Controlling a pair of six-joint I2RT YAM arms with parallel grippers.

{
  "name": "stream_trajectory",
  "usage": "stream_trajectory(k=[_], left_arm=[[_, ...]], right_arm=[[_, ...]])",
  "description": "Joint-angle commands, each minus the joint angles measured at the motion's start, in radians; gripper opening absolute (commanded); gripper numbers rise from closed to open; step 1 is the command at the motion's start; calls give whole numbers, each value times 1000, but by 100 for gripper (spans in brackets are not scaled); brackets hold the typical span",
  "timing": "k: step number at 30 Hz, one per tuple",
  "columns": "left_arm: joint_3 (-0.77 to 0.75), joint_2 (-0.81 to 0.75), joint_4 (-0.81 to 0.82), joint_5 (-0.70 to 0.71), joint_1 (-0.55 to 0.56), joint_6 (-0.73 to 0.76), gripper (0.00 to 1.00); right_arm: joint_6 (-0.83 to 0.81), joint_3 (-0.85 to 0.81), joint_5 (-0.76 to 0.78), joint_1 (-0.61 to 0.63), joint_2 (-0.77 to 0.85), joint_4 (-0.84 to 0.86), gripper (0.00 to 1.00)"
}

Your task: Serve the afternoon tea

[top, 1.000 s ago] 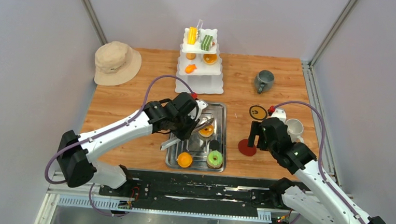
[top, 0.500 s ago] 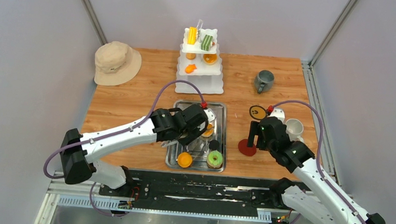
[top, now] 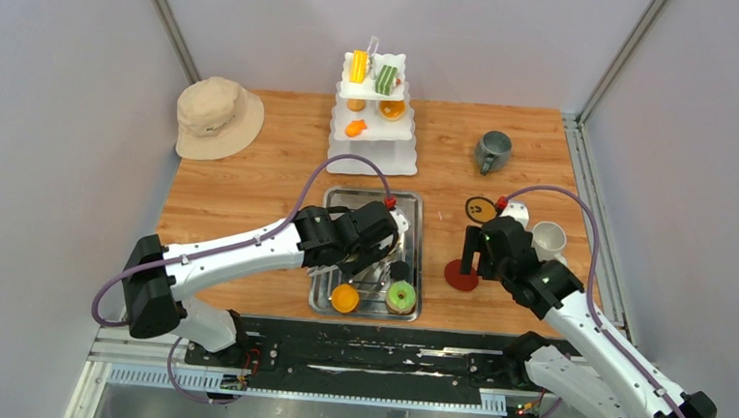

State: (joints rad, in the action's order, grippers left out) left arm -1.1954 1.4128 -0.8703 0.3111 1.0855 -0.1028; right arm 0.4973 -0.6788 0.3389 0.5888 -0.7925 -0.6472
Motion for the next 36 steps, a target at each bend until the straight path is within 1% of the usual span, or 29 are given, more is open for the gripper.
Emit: stream_trajectory(k=[1,12,18,23,29,36], left_arm=[[-38,-11,6,-4,9,15,49],[-27,39,2,-12,23,14,49],[-20,61,-2,33,29,12,49],[-21,95,-13,105,37,20,49],[-13,108,-15,139,40,19,37],[-31,59,-18,142,40,10,16]], right_arm=[[-14,-9,0,6,12,13,84],[-13,-8,2,8,11,12,84],[-9,-9,-4,7,3,19,84],[-9,-9,-5,7,4,19,84],[-11,-9,-4,7,12,17,84],[-9,-8,-6,7,13,16,84]])
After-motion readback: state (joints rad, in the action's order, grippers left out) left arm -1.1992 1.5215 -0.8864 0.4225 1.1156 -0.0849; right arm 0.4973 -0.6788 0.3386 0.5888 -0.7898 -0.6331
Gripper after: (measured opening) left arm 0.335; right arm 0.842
